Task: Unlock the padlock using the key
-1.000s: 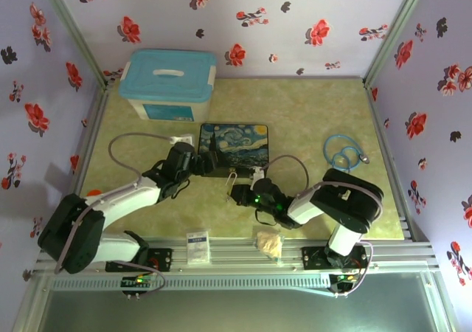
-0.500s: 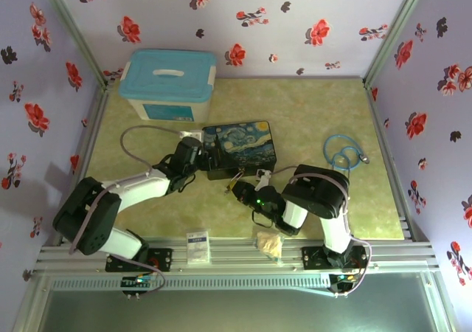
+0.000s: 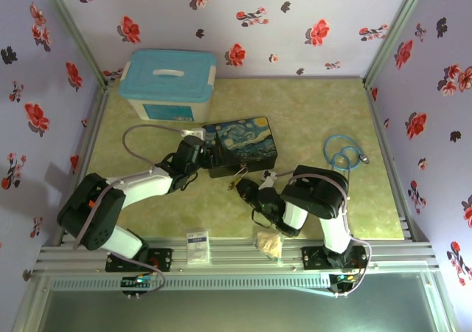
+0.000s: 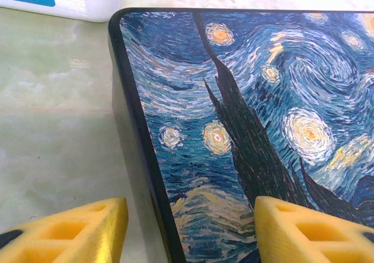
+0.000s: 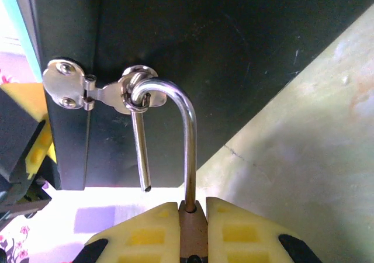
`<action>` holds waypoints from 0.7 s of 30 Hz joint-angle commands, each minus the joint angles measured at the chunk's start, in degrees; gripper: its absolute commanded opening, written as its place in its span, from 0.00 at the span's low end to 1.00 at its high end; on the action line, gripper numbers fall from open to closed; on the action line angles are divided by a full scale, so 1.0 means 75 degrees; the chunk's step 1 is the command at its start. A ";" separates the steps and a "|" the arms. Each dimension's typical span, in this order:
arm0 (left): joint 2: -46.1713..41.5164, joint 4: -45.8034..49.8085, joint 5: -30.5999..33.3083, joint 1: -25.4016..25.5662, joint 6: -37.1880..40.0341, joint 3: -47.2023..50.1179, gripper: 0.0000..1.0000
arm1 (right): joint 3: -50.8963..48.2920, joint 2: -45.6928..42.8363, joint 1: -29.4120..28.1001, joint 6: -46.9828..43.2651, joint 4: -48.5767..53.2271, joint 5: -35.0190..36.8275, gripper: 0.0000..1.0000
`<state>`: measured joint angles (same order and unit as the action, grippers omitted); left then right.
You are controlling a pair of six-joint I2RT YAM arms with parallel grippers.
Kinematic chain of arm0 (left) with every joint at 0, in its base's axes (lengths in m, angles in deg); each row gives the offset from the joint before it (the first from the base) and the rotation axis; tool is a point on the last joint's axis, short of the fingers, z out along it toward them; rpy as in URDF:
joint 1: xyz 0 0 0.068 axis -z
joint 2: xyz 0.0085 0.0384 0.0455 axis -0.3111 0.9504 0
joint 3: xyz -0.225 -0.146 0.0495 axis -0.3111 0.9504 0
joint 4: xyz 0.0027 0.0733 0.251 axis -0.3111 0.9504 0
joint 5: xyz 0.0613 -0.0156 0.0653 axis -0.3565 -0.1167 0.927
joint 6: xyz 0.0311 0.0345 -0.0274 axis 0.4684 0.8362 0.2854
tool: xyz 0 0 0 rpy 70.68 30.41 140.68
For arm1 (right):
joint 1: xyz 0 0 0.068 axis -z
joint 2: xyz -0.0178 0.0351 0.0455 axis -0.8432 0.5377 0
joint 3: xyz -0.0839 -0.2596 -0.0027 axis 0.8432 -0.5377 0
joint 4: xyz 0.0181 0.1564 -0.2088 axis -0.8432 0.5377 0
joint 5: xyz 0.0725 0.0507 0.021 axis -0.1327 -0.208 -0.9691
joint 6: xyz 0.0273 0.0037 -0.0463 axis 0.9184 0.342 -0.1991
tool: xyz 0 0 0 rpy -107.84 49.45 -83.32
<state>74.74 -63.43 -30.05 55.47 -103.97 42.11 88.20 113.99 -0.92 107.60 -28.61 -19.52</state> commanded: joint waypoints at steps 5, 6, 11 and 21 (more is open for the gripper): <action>0.0205 0.0894 0.0300 -0.0048 0.0142 0.0260 0.58 | 0.0153 0.0154 0.0023 0.0360 0.0601 0.1121 0.00; 0.0189 0.0904 0.0297 -0.0057 0.0144 0.0255 0.58 | 0.0154 0.0149 0.0022 0.0482 0.0597 0.1248 0.00; 0.0165 0.0929 0.0171 -0.0051 0.0211 0.0176 0.58 | 0.0237 -0.0043 0.0051 0.0506 0.0599 0.1213 0.00; 0.0249 0.0896 0.0077 -0.0056 0.0187 0.0114 0.57 | 0.0123 -0.0274 0.0371 0.0399 0.0598 0.0696 0.00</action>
<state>74.74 -63.43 -30.42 55.47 -103.90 42.11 89.80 112.70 0.48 109.77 -25.14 -15.85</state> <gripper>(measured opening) 0.576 0.116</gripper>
